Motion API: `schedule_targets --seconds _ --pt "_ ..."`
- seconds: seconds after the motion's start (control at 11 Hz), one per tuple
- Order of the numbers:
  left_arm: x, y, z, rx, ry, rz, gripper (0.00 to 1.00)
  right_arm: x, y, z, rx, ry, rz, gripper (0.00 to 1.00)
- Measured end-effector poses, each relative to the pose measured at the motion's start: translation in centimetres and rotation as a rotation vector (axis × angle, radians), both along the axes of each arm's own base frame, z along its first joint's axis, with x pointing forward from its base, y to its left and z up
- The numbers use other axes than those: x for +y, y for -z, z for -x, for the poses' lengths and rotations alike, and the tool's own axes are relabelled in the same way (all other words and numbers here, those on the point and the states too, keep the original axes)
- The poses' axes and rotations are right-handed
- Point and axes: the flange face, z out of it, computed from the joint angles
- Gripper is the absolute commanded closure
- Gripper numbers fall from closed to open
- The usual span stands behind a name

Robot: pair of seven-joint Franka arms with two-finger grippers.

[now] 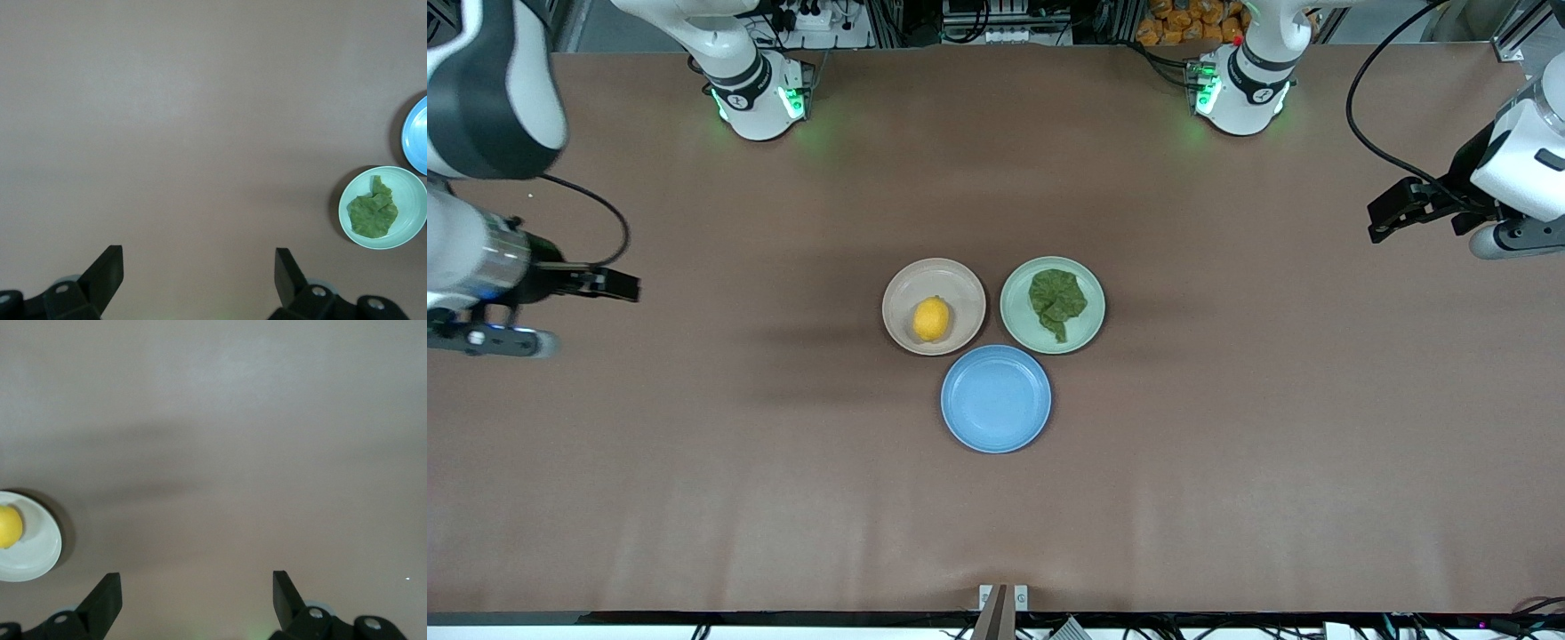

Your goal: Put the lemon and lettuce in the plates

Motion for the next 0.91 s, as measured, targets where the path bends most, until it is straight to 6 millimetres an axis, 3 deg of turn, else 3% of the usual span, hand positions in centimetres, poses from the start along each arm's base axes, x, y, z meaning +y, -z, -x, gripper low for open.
schedule_targets --seconds 0.27,0.45,0.91 --pt "-0.1 0.0 0.0 0.000 0.001 0.000 0.00 -4.7 -3.4 0.9 -0.007 -0.023 -0.011 0.00" --pt "-0.1 0.0 0.0 0.000 0.001 0.000 0.00 -7.0 -4.3 1.3 -0.007 -0.035 -0.020 0.00" --pt "0.0 0.0 0.0 0.000 -0.001 0.000 0.00 -7.0 -4.6 2.4 0.025 -0.037 -0.023 0.00"
